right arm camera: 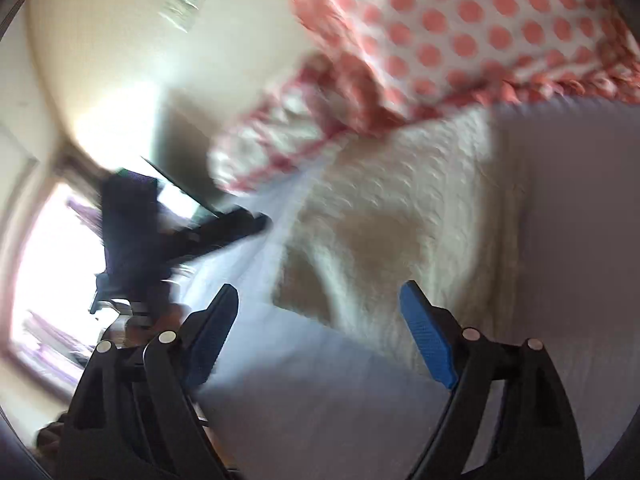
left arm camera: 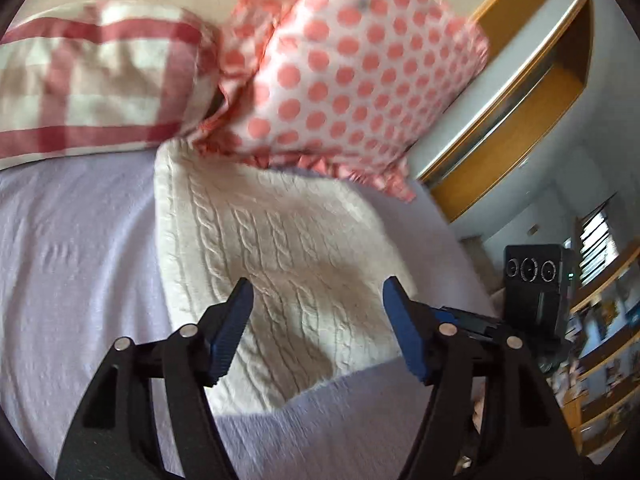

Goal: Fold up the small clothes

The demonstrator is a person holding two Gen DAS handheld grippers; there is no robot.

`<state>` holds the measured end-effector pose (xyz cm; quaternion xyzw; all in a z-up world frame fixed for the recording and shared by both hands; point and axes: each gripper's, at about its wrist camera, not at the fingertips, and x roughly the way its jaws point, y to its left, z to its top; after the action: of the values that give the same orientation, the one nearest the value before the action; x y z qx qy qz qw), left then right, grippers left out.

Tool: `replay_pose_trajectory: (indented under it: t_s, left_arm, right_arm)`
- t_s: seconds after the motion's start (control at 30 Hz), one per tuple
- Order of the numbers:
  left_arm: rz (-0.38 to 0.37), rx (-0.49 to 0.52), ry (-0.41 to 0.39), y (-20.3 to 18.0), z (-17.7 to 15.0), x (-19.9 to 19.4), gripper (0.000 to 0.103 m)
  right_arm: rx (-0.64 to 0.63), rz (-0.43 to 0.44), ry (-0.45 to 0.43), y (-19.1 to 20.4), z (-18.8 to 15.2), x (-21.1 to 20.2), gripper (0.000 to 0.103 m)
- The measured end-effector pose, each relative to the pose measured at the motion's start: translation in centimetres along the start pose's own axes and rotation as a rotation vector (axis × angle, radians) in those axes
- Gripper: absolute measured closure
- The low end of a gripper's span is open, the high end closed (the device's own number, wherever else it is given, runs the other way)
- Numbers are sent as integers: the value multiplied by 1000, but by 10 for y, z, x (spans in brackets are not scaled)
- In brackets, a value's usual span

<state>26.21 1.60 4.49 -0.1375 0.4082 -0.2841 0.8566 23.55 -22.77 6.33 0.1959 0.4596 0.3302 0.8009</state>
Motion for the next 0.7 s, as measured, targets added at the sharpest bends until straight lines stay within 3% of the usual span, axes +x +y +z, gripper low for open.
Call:
replay_pose_trajectory:
  t_s: [0.03,0.07,0.13,0.2,0.23,0.3,0.33,0.37,0.4,0.43,0.53,0.7]
  left_arm:
    - [42,0,20,2,0,12,37]
    - [80,-1,48,8,-2,26,38]
    - [125,32,22,8,-5,32,38]
    - [154,50,28,-2,-7,29,37]
    - [144,49,22,-5,-9,21,36]
    - [122,47,4,-9,-17,2,33]
    - [131,51,-5,-12,-24,-9,27]
    - [167,59,-21,-16,-35,-22,22]
    - [202,64,-33,-18,-44,-31,12]
    - [242,69,-49,-20,-59,-41,10]
    - [290,56,-32,-21,-90,-46,10]
    - [397,56,17,-19,-123,-33,10]
  right_arm:
    - [28,-90,-1,-15,3,9,22]
    - [84,-97,7,-32,5,16,29]
    - [170,-8,-22,-52,9,16,30]
    - [171,-22,-17,-46,13,16,30]
    - [153,-36,-27,-40,10,12,29]
    - [105,-72,-66,-26,0,-1,16]
    - [88,-91,-85,-21,-7,-12,12]
    - [70,-132,-116,-14,-15,-24,3]
    - [55,-185,-146,-9,-23,-33,1]
    - [41,-226,-167,-6,-31,-40,1]
    - [-9,-364,-180,2,-60,-50,1]
    - [-78,-585,-97,9,-83,-21,1]
